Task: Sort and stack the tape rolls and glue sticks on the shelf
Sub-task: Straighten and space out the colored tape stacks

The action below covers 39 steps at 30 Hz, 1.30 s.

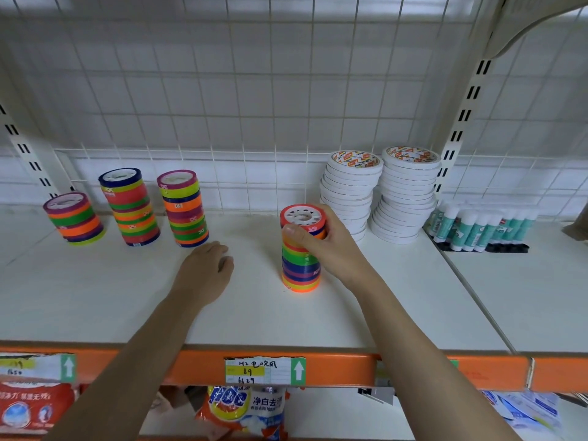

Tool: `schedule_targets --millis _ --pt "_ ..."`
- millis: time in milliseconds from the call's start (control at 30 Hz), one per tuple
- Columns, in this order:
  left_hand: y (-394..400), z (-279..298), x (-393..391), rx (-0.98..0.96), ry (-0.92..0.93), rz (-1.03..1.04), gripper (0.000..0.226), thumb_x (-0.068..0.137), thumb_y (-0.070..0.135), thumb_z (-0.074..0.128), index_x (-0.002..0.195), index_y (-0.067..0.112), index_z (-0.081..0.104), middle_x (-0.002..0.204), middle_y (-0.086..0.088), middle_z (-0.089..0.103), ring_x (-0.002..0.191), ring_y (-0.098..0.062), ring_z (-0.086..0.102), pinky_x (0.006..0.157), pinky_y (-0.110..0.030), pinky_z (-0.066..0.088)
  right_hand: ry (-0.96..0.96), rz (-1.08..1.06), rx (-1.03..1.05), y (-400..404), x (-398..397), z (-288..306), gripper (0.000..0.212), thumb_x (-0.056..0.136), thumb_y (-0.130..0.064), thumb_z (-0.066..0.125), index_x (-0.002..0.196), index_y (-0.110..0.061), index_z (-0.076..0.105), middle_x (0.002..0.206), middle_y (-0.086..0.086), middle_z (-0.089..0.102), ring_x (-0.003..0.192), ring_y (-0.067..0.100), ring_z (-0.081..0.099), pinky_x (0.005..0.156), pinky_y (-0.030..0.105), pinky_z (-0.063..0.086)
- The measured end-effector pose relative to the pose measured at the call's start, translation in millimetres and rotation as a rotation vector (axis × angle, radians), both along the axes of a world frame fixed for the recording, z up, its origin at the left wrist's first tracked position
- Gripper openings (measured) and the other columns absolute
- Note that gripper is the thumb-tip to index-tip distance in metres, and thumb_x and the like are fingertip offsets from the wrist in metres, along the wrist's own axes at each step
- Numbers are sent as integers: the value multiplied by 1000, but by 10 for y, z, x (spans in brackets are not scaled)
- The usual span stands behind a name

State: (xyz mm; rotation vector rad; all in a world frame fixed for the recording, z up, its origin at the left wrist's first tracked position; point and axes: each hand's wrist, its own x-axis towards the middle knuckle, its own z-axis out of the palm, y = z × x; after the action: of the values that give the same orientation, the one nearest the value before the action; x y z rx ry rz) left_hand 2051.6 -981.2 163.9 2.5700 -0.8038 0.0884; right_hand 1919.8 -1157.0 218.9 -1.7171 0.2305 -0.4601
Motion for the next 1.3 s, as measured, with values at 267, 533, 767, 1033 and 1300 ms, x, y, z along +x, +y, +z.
schedule_targets --millis 267,533,767,1033,1300 --pt "2 3 -3 0 3 -8 38 97 20 41 131 4 49 135 -9 49 126 -23 43 103 -28 32 14 18 12 -15 -10 -49 56 73 -27 78 118 -29 46 112 -7 61 103 15 60 85 33 54" --pt "4 -8 6 3 1 -2 39 97 20 41 131 3 49 137 -9 48 127 -22 42 104 -28 32 5 19 34 -6 -25 -66 52 74 -24 77 111 -35 44 108 -11 60 98 10 61 76 22 52" --pt "14 -22 34 20 11 -11 40 98 21 40 134 5 47 141 -8 44 131 -22 38 107 -30 29 94 56 -54 -37 -92 -281 77 67 -27 83 129 -29 38 118 -6 59 108 13 59 93 35 51" --pt "40 -43 55 68 -4 -36 43 99 25 35 136 4 43 143 -12 42 133 -23 36 111 -34 29 239 42 -231 6 -229 -433 68 71 -9 79 127 -19 41 118 -6 58 107 10 57 87 21 48" --pt "155 9 106 115 12 -75 40 97 28 39 126 2 52 125 -10 53 117 -24 47 97 -33 39 239 -124 -282 234 -163 -408 67 70 -19 81 125 -22 44 114 -10 57 103 8 56 83 16 43"
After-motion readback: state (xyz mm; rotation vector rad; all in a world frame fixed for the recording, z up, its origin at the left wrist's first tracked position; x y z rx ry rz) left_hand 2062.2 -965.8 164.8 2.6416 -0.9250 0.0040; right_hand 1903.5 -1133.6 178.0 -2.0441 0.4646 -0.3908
